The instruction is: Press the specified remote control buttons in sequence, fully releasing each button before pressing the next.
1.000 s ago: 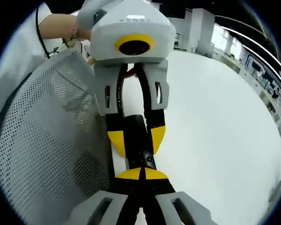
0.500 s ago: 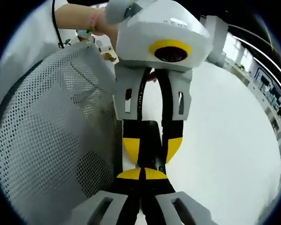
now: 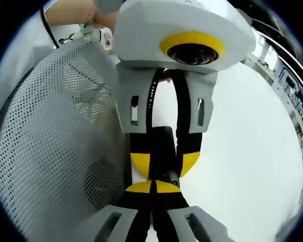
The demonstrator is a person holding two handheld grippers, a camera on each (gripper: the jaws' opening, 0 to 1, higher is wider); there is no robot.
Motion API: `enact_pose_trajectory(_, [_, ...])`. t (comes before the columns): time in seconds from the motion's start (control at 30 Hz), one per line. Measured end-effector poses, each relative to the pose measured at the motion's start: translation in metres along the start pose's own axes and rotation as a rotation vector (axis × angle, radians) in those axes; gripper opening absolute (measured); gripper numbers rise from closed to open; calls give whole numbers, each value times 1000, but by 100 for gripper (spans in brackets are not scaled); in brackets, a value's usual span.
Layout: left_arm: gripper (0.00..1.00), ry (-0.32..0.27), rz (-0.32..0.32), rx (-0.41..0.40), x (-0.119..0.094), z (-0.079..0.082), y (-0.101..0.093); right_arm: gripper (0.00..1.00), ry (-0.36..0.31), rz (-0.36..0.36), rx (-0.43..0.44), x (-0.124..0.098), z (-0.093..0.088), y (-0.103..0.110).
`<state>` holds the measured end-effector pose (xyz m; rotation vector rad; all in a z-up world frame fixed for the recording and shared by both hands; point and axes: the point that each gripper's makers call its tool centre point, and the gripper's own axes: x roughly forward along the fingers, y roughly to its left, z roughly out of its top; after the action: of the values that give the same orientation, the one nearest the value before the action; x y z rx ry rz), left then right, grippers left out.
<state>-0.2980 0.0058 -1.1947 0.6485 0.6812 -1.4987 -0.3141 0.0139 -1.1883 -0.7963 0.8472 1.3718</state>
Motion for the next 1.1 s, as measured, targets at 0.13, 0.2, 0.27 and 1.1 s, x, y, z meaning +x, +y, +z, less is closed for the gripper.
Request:
enact_pose_trajectory(0.13, [23,-3,-4,1,0,1,0,0,-44,11,69,-2,0,-1])
enact_pose_trajectory(0.2, [23,-5,-5,-1,0,2,0,0,-52,-3,37,-3,0,0])
enact_pose_trajectory(0.27, [23,-6,-6,0,0,2,0,0,-50,-27,-14,-4,0,1])
enact_pose_trajectory(1.1, [23,-25,-11,-11,-1,3,-1,0,-47,-118,-81,-6,-3,-2])
